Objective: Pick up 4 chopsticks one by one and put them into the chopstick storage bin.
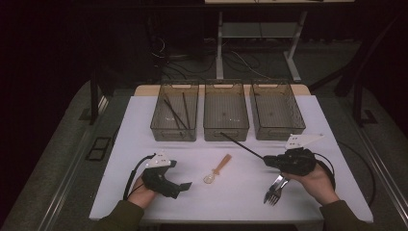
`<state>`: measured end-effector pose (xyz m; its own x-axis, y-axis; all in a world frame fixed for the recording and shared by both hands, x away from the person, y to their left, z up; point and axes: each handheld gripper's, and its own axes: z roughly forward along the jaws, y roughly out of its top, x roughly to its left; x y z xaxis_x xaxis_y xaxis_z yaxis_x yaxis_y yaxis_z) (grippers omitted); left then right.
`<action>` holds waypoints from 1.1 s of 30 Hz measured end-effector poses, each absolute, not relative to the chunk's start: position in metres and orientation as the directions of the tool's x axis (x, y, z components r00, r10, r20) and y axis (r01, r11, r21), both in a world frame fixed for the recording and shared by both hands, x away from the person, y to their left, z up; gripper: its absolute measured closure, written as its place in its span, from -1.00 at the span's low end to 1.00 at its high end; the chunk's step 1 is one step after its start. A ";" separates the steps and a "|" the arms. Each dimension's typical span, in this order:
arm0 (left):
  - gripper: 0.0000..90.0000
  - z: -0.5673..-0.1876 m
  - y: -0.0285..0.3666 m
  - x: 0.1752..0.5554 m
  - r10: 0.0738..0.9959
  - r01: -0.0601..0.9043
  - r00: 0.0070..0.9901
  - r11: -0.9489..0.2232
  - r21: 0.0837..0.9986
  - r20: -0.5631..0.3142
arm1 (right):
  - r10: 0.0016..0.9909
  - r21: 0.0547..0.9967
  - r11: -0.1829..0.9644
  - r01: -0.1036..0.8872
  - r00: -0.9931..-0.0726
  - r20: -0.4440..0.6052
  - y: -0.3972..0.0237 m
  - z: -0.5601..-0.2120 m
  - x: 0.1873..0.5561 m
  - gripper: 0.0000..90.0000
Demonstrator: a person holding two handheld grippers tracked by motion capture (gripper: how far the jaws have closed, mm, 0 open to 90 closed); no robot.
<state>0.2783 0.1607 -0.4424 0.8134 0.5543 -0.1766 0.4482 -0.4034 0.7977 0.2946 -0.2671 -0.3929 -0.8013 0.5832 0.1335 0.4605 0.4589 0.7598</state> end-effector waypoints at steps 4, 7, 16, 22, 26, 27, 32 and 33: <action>-0.99 -0.443 0.161 0.278 0.553 0.441 0.816 -0.411 0.798 -0.167 | 0.584 0.768 0.451 0.454 -0.801 0.130 -0.261 -0.389 0.301 0.91; -0.99 -0.443 0.161 0.277 0.554 0.440 0.817 -0.415 0.797 -0.163 | 0.588 0.773 0.443 0.454 -0.798 0.131 -0.253 -0.387 0.306 0.91; -0.98 -0.442 0.162 0.277 0.553 0.429 0.820 -0.428 0.795 -0.145 | 0.587 0.777 0.436 0.454 -0.798 0.137 -0.234 -0.382 0.321 0.91; -0.98 -0.441 0.163 0.276 0.551 0.426 0.822 -0.431 0.795 -0.142 | 0.598 0.779 0.428 0.458 -0.790 0.136 -0.222 -0.377 0.331 0.91; -0.98 -0.441 0.165 0.276 0.560 0.431 0.816 -0.422 0.798 -0.144 | 0.606 0.776 0.427 0.464 -0.784 0.136 -0.215 -0.374 0.338 0.91; -0.97 -0.441 0.165 0.276 0.562 0.434 0.814 -0.419 0.797 -0.148 | 0.609 0.777 0.423 0.466 -0.781 0.136 -0.211 -0.372 0.341 0.91; -0.97 -0.441 0.165 0.276 0.558 0.428 0.818 -0.426 0.797 -0.141 | 0.616 0.776 0.424 0.467 -0.777 0.131 -0.203 -0.367 0.348 0.91; -0.97 -0.441 0.165 0.276 0.558 0.428 0.818 -0.428 0.796 -0.140 | 0.625 0.775 0.416 0.476 -0.769 0.137 -0.198 -0.365 0.352 0.91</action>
<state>0.2763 0.1651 -0.4407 0.8180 0.5580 -0.1398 0.4277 -0.4275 0.7964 0.3521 -0.1977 -0.3652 -0.7688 0.6246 0.1368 0.4760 0.4162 0.7747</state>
